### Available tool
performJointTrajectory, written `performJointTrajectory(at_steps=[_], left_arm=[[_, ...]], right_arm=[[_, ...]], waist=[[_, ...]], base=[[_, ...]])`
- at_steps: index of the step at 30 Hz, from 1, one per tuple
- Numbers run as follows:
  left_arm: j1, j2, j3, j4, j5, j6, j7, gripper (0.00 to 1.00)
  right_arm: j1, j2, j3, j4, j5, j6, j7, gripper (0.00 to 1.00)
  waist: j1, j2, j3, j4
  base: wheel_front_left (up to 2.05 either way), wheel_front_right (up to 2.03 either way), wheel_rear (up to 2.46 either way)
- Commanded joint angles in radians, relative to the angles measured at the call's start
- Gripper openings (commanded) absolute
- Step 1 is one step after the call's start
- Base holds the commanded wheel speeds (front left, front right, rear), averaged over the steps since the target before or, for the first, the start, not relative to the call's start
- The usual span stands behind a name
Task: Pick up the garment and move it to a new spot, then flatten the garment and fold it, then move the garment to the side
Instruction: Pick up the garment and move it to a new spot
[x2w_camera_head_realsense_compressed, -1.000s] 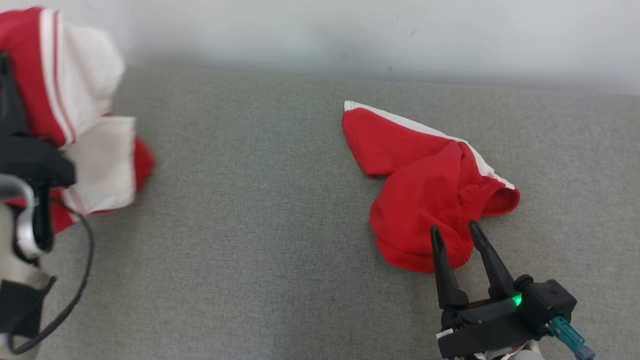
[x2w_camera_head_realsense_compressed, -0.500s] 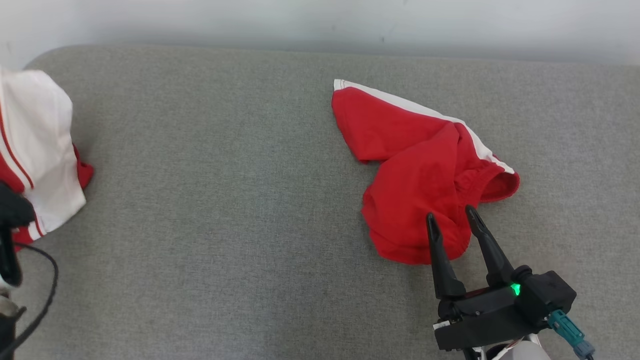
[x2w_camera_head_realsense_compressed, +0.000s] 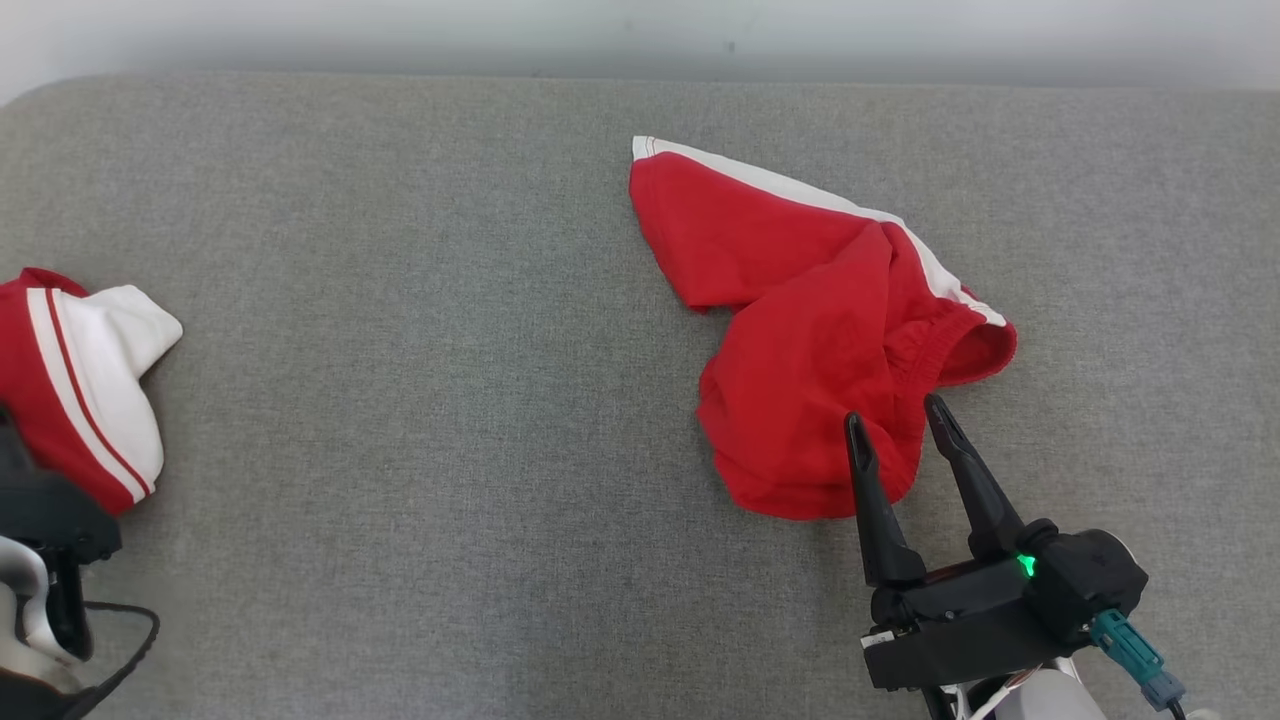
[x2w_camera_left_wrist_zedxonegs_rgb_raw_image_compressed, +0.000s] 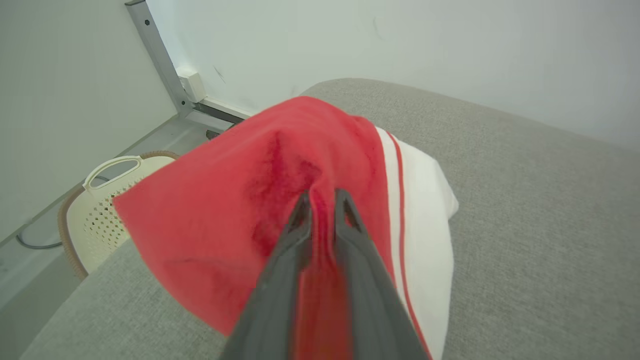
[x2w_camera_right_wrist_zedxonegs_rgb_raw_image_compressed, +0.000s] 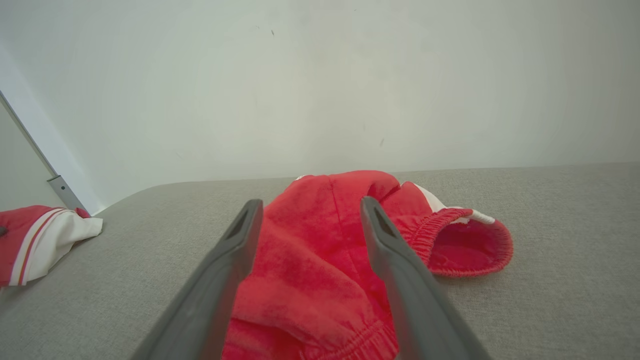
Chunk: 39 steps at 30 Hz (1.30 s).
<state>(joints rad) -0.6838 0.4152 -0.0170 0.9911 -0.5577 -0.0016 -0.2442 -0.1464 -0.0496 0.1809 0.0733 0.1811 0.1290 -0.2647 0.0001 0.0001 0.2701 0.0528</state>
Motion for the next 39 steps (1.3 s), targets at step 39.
performJointTrajectory(at_steps=[39], left_arm=[[0.705,-0.291,0.078,-0.870,0.372,-0.017,-0.019,1.00]], right_arm=[[0.153,-0.001,-0.115,0.051,0.039,0.003,-0.002,1.00]], waist=[[-0.0001,-0.0001,-0.226,-0.153]], base=[[0.00,0.00,0.00]])
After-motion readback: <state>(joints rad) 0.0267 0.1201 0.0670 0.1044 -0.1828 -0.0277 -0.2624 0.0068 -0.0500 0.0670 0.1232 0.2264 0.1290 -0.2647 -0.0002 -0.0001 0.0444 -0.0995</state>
